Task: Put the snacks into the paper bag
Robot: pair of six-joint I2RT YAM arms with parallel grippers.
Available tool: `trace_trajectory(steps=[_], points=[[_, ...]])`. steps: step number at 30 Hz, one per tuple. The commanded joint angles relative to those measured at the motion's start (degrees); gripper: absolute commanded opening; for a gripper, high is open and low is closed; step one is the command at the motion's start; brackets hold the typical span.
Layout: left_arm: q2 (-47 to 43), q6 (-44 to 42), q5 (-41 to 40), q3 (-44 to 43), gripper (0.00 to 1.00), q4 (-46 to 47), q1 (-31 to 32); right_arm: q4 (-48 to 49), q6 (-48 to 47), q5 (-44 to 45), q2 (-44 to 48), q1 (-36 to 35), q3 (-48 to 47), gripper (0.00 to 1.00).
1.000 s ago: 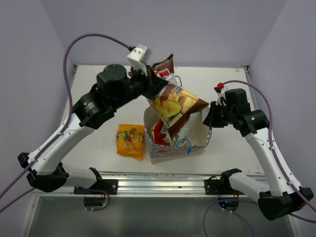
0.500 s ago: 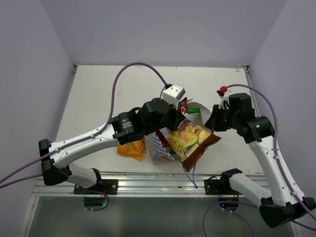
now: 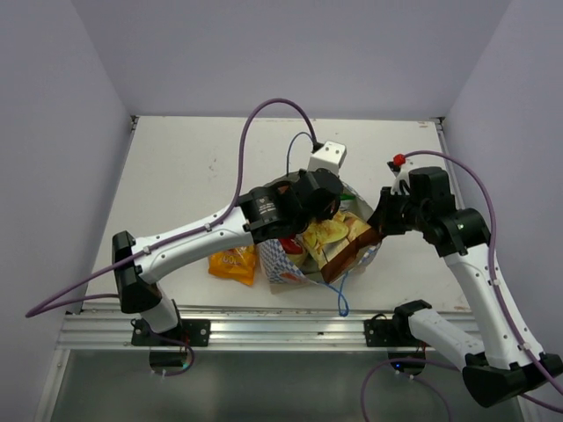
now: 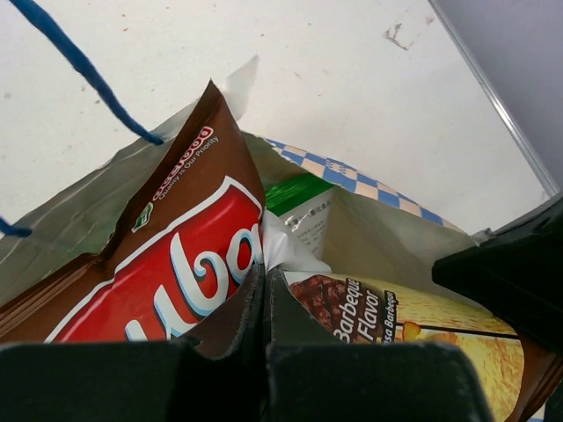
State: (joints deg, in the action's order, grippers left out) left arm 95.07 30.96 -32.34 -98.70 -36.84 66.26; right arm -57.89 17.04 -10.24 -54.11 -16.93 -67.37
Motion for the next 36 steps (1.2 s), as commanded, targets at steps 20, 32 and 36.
trace_trajectory(steps=[20, 32, 36], points=[[5.48, -4.42, -10.21, 1.22, 0.00, -10.17, 12.21, -0.38, -0.43, -2.68, 1.55, -0.39, -2.24, 0.00], [3.27, -4.06, -16.96, -0.52, 0.00, -10.61, 13.20, -0.21, -0.51, -3.30, 1.02, -0.39, -2.50, 0.00], [4.07, -6.00, -19.60, -8.85, 0.47, -11.93, 12.58, -0.29, -0.69, -3.21, 0.93, -0.47, -2.67, 0.00]])
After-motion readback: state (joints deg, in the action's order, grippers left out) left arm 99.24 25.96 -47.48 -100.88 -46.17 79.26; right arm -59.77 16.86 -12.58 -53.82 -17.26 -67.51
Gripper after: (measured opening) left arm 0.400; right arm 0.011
